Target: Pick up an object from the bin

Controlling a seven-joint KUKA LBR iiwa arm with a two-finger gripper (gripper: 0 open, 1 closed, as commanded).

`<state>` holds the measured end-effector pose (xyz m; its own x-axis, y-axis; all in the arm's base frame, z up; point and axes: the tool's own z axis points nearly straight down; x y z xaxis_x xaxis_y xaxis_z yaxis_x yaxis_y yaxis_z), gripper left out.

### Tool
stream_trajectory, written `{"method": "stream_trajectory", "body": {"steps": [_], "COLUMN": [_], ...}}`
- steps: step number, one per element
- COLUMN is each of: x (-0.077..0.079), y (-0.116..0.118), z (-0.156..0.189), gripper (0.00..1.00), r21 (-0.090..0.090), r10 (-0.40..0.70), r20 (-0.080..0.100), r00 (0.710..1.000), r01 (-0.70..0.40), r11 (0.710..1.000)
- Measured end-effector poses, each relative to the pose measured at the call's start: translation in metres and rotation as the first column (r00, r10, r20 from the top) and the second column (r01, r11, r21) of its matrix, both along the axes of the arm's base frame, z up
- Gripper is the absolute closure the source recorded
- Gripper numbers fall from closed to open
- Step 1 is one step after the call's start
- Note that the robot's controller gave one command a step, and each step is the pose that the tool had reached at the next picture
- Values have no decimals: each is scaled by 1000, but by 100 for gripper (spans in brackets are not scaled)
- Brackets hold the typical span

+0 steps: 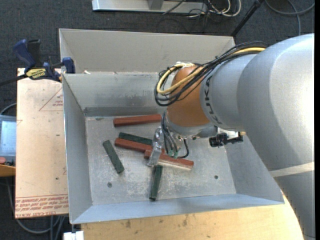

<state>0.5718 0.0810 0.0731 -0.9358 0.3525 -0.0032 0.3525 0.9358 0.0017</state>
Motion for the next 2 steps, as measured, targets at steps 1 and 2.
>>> {"method": "stream_trajectory", "body": {"steps": [1,2], "x": [1,2], "y": [0,1], "z": [31,55], "gripper": [100,100], "r21": [1,1], "r10": [2,5], "r20": [2,0], "r00": [1000,1000], "r01": [-2,-5], "r11": [1000,1000]}}
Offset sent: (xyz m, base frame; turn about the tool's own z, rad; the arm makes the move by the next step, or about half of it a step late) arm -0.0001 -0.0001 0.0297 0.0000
